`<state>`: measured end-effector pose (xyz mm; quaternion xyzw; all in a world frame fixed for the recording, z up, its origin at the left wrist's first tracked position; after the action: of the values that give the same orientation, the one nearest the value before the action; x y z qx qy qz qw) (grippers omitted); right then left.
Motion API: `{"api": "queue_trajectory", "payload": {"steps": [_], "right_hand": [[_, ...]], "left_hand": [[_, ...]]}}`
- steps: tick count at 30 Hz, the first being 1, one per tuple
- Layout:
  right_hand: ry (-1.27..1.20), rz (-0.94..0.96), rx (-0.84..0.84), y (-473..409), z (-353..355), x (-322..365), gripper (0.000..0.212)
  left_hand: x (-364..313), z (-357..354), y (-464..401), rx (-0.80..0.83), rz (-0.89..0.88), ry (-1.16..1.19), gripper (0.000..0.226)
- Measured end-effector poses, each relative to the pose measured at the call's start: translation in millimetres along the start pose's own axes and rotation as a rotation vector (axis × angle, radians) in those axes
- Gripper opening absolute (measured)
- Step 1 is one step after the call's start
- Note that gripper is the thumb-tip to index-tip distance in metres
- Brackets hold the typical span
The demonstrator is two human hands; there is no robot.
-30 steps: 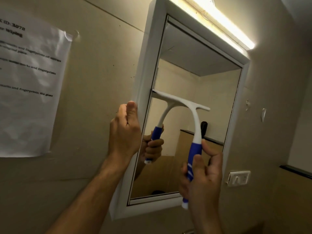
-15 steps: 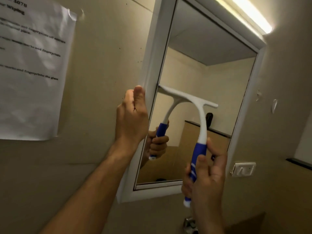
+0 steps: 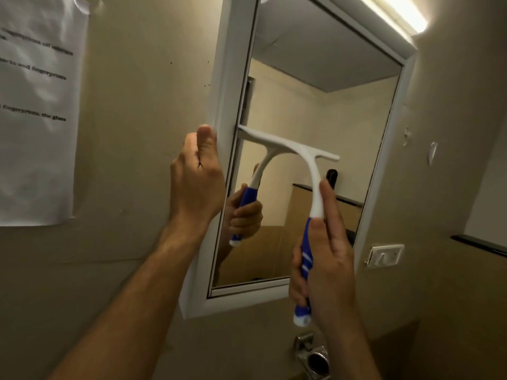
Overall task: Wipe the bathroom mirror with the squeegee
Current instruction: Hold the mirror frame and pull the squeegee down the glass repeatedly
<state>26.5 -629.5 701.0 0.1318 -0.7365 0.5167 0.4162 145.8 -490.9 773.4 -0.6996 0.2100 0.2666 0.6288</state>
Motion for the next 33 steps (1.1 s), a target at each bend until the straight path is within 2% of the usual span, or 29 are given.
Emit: {"api": "queue_trajectory", "payload": {"steps": [4, 6, 8, 10, 13, 18, 25, 27, 30, 33], "right_hand": [[-0.006, -0.032, -0.039, 40, 9, -42, 0.038], [-0.011, -0.043, -0.068, 59, 12, -62, 0.061], [-0.006, -0.035, -0.082, 72, 15, -70, 0.071], [0.021, -0.018, -0.096, 71, 18, -67, 0.067], [0.022, 0.016, -0.107, 52, 14, -50, 0.043], [-0.004, 0.055, -0.079, 38, 4, -47, 0.047], [0.065, 0.049, -0.128, 84, 17, -97, 0.038], [0.099, 0.014, -0.14, 99, 23, -107, 0.044], [0.03, -0.015, -0.127, 100, 28, -95, 0.038], [-0.023, 0.035, -0.098, 66, 25, -61, 0.044]], "left_hand": [[2, -1, 0, 0.004, 0.0, 0.019, 0.031], [2, -2, 1, 0.011, 0.011, 0.021, 0.031], [2, -2, 1, 0.002, 0.018, 0.003, 0.032], [3, -2, 0, -0.004, 0.017, 0.006, 0.032], [1, 0, 0, -0.011, 0.031, 0.017, 0.031], [-1, 0, 2, -0.027, 0.051, -0.009, 0.032], [-2, -2, 3, -0.037, 0.07, -0.045, 0.03], [-2, -4, 3, -0.038, 0.065, -0.06, 0.044], [-3, -3, 5, -0.057, 0.059, -0.061, 0.048], [-3, -3, 5, -0.08, 0.062, -0.08, 0.038]]}}
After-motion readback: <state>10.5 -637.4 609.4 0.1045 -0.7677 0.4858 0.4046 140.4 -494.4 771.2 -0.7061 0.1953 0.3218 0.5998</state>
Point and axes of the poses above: each hand's wrist, its own y-axis away from the middle knuckle, its own z-axis out of the back of the hand, x = y × z, the point moved 4 cm from there along -y, towards the middle knuckle, and after that the axes turned 7 degrees about -y, right-handed, at the moved point
